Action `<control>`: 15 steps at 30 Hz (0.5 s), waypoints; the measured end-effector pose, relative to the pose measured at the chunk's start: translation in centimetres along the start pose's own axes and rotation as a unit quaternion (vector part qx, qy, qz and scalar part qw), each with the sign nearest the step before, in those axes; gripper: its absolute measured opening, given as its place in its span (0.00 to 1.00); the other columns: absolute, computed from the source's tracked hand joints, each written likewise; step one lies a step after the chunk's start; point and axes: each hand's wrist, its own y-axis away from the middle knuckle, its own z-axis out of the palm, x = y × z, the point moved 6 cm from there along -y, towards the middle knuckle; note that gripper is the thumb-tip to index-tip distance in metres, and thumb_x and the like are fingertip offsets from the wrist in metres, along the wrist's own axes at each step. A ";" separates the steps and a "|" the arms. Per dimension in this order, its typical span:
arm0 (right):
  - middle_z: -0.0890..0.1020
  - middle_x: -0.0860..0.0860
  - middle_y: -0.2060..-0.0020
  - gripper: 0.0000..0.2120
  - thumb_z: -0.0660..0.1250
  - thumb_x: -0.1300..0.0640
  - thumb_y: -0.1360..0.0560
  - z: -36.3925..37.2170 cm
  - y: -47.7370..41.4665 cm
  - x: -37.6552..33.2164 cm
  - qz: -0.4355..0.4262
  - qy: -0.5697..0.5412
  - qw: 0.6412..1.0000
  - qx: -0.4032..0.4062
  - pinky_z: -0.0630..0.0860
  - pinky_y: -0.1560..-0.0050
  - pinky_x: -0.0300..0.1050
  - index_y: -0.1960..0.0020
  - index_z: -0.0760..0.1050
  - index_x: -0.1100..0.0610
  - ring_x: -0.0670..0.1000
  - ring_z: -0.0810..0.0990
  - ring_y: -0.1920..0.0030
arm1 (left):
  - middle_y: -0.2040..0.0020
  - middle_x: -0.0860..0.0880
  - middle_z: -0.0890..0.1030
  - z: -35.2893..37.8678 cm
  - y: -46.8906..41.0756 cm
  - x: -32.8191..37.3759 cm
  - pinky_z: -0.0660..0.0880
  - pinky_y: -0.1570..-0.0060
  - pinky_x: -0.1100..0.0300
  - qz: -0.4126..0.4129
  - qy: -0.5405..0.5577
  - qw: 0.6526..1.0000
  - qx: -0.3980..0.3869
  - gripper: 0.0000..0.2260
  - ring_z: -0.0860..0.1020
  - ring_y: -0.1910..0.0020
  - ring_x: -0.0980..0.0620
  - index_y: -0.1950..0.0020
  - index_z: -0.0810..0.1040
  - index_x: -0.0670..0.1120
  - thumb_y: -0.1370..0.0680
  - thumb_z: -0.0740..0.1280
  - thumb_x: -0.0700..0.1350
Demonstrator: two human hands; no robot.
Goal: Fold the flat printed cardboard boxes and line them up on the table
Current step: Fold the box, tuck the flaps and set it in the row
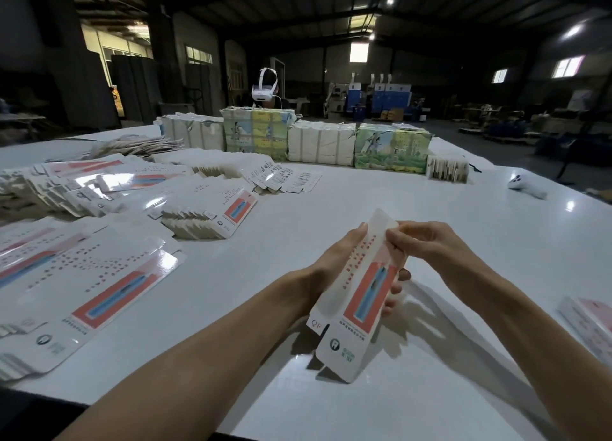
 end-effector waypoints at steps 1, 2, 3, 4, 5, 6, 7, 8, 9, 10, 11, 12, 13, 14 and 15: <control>0.86 0.56 0.51 0.20 0.69 0.45 0.19 0.0 0.0 0.0 0.000 -0.008 1.000 -0.007 0.77 0.33 0.61 0.50 0.87 0.63 0.58 0.85 0.48 | 0.46 0.39 0.83 0.0 -0.1 0.1 0.81 0.52 0.47 0.004 -0.004 1.000 0.002 0.36 0.82 0.53 0.41 0.24 0.70 0.39 0.16 0.50 0.67; 0.86 0.56 0.51 0.20 0.68 0.47 0.19 -0.1 0.0 0.1 -0.001 -0.022 1.000 -0.008 0.77 0.34 0.60 0.51 0.87 0.64 0.58 0.85 0.48 | 0.45 0.39 0.83 0.0 -0.2 0.2 0.81 0.51 0.46 0.012 -0.010 1.000 0.004 0.35 0.82 0.52 0.40 0.24 0.71 0.40 0.15 0.51 0.67; 0.86 0.55 0.50 0.20 0.68 0.48 0.19 -0.2 -0.1 0.2 -0.002 -0.042 0.999 -0.004 0.78 0.35 0.59 0.52 0.86 0.66 0.59 0.85 0.48 | 0.44 0.39 0.83 -0.1 -0.3 0.4 0.82 0.52 0.46 0.018 -0.014 1.000 0.005 0.34 0.83 0.52 0.40 0.25 0.72 0.41 0.15 0.50 0.67; 0.85 0.55 0.51 0.21 0.68 0.49 0.20 -0.2 -0.2 0.4 -0.001 -0.067 0.998 0.002 0.79 0.36 0.58 0.53 0.86 0.67 0.60 0.85 0.48 | 0.45 0.40 0.84 0.0 -0.4 0.6 0.83 0.54 0.47 0.022 -0.016 1.000 0.003 0.33 0.84 0.54 0.41 0.28 0.74 0.41 0.15 0.50 0.66; 0.85 0.56 0.50 0.20 0.68 0.50 0.20 -0.3 -0.2 0.6 0.003 -0.097 0.995 0.006 0.81 0.39 0.56 0.54 0.86 0.68 0.61 0.84 0.48 | 0.47 0.41 0.85 0.1 -0.4 0.7 0.84 0.56 0.49 0.018 -0.013 1.000 -0.002 0.32 0.85 0.56 0.42 0.31 0.75 0.41 0.15 0.50 0.66; 0.85 0.57 0.49 0.19 0.68 0.51 0.21 -0.2 -0.3 0.8 0.007 -0.131 0.991 0.006 0.82 0.42 0.54 0.55 0.86 0.67 0.62 0.84 0.48 | 0.49 0.42 0.85 0.3 -0.6 0.7 0.84 0.59 0.51 0.007 -0.009 1.000 -0.007 0.32 0.85 0.58 0.43 0.35 0.77 0.41 0.15 0.50 0.67; 0.85 0.57 0.45 0.18 0.67 0.52 0.21 -0.2 -0.4 0.8 0.010 -0.165 0.986 0.004 0.82 0.43 0.52 0.54 0.86 0.67 0.61 0.84 0.46 | 0.53 0.44 0.85 0.5 -0.7 0.6 0.83 0.63 0.54 -0.012 -0.009 1.000 -0.007 0.33 0.84 0.62 0.46 0.39 0.77 0.42 0.16 0.50 0.69; 0.84 0.56 0.41 0.18 0.67 0.52 0.21 -0.1 -0.5 0.9 0.015 -0.195 0.981 0.003 0.81 0.42 0.52 0.53 0.85 0.67 0.59 0.84 0.43 | 0.59 0.46 0.83 0.7 -0.9 0.3 0.81 0.67 0.58 -0.033 -0.010 0.999 0.001 0.34 0.81 0.67 0.49 0.44 0.77 0.43 0.18 0.50 0.71; 0.84 0.55 0.38 0.18 0.67 0.52 0.21 -0.1 -0.5 0.9 0.019 -0.219 0.976 0.008 0.79 0.40 0.51 0.51 0.85 0.67 0.57 0.84 0.40 | 0.64 0.48 0.80 1.0 -1.1 -0.1 0.78 0.70 0.61 -0.052 -0.004 0.999 0.011 0.34 0.77 0.71 0.52 0.48 0.76 0.44 0.19 0.51 0.73; 0.84 0.54 0.37 0.18 0.66 0.52 0.22 0.0 -0.6 1.0 0.021 -0.235 0.972 0.014 0.77 0.39 0.51 0.49 0.85 0.67 0.55 0.84 0.39 | 0.66 0.49 0.77 1.2 -1.3 -0.4 0.76 0.72 0.63 -0.063 0.009 0.998 0.017 0.33 0.74 0.73 0.54 0.50 0.74 0.44 0.20 0.52 0.75; 0.85 0.53 0.38 0.17 0.66 0.52 0.21 0.1 -0.6 1.1 0.021 -0.244 0.969 0.021 0.77 0.40 0.50 0.48 0.85 0.65 0.54 0.84 0.40 | 0.68 0.49 0.75 1.3 -1.5 -0.6 0.75 0.74 0.64 -0.066 0.023 0.997 0.019 0.33 0.72 0.74 0.54 0.51 0.73 0.44 0.21 0.53 0.75; 0.85 0.55 0.42 0.16 0.66 0.52 0.21 0.3 -0.6 1.1 0.021 -0.246 0.969 0.025 0.77 0.40 0.50 0.47 0.86 0.64 0.53 0.85 0.42 | 0.68 0.50 0.74 1.3 -1.6 -0.8 0.74 0.74 0.65 -0.063 0.035 0.997 0.018 0.33 0.71 0.75 0.55 0.52 0.72 0.44 0.21 0.53 0.75; 0.86 0.56 0.46 0.16 0.66 0.52 0.20 0.5 -0.5 1.0 0.019 -0.245 0.969 0.030 0.77 0.40 0.51 0.48 0.86 0.62 0.54 0.85 0.44 | 0.68 0.50 0.74 1.1 -1.7 -0.9 0.73 0.74 0.65 -0.057 0.047 0.997 0.015 0.32 0.71 0.75 0.55 0.51 0.71 0.44 0.21 0.53 0.75; 0.85 0.56 0.49 0.14 0.66 0.52 0.20 0.7 -0.4 1.0 0.016 -0.244 0.969 0.038 0.77 0.39 0.51 0.47 0.85 0.62 0.55 0.85 0.45 | 0.67 0.49 0.73 0.8 -1.6 -0.9 0.73 0.74 0.65 -0.049 0.064 0.997 0.011 0.32 0.70 0.74 0.55 0.51 0.71 0.44 0.21 0.53 0.75; 0.85 0.56 0.49 0.14 0.67 0.52 0.20 1.0 -0.4 0.9 0.013 -0.244 0.969 0.047 0.77 0.39 0.51 0.43 0.84 0.61 0.56 0.84 0.44 | 0.67 0.49 0.73 0.5 -1.5 -0.8 0.73 0.74 0.65 -0.040 0.088 0.995 0.009 0.32 0.70 0.74 0.55 0.50 0.71 0.44 0.20 0.53 0.74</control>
